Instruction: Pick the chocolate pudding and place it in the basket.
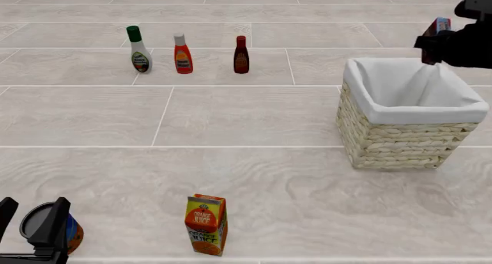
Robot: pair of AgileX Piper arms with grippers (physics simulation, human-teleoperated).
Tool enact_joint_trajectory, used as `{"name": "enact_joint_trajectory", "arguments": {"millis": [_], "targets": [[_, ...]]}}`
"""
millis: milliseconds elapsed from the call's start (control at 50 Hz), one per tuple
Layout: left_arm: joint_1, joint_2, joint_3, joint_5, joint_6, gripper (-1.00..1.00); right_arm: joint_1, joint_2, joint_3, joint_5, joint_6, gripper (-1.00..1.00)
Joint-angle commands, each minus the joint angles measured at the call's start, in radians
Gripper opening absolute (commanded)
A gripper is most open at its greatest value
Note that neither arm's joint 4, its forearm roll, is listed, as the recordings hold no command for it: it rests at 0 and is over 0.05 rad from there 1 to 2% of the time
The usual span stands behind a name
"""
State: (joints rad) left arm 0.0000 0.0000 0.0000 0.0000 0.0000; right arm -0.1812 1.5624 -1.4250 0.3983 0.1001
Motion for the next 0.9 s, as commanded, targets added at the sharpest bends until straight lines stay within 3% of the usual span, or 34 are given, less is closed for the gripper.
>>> {"name": "enact_joint_trajectory", "arguments": {"millis": [20, 900], "targets": [[0.000, 0.000, 0.000, 0.000, 0.000, 1.00, -0.008, 0.054, -0.034, 0.016, 0.048, -1.00], [0.000, 0.000, 0.000, 0.000, 0.000, 1.00, -0.025, 0.168, -0.041, 0.025, 0.113, -1.00]]}}
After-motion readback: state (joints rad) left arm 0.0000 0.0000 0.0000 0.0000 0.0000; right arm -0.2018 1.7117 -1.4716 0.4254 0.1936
